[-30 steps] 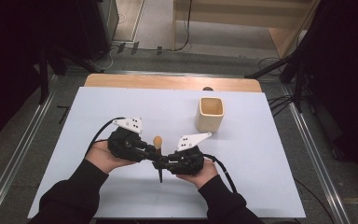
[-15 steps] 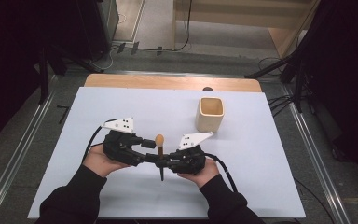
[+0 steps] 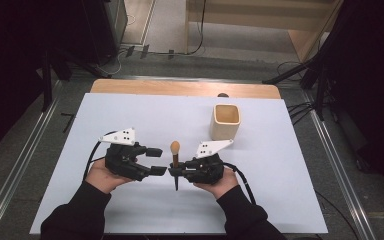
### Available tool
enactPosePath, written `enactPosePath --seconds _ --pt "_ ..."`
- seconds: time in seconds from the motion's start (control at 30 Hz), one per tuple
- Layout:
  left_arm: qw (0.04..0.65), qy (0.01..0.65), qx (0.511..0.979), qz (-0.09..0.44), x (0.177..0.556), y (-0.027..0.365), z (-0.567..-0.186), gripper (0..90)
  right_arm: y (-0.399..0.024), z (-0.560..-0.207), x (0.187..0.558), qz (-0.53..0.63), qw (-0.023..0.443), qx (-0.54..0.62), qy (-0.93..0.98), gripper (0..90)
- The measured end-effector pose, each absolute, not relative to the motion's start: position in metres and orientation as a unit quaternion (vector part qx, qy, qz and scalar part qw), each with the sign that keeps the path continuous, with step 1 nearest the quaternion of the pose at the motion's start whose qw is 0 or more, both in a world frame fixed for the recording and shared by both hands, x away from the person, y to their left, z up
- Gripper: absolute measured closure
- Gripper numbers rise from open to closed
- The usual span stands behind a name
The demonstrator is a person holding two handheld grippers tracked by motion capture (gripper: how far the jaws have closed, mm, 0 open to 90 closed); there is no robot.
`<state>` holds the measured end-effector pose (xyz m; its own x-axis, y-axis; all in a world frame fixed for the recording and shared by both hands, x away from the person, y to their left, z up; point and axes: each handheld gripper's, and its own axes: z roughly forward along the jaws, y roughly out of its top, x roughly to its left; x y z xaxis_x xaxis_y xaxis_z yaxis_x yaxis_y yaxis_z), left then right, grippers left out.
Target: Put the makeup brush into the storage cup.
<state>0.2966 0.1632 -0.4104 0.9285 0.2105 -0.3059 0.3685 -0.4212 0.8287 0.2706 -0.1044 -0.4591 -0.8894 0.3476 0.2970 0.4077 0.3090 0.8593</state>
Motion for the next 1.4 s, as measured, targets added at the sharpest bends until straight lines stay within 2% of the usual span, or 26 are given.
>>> enactPosePath --seconds 0.5,1.0,1.4 --pt "0.514 0.167 0.840 -0.060 0.290 0.170 -0.418 30.6 -0.116 -0.454 0.273 -0.540 0.012 -0.240 -0.807 78.7" --pt "0.503 0.177 0.846 -0.019 0.285 0.179 -0.428 25.5 -0.131 -0.448 0.275 -0.535 -0.007 -0.252 -0.806 78.7" --pt "0.500 0.183 0.847 0.000 0.282 0.187 -0.434 18.4 -0.144 -0.444 0.276 -0.537 -0.021 -0.265 -0.801 78.7"
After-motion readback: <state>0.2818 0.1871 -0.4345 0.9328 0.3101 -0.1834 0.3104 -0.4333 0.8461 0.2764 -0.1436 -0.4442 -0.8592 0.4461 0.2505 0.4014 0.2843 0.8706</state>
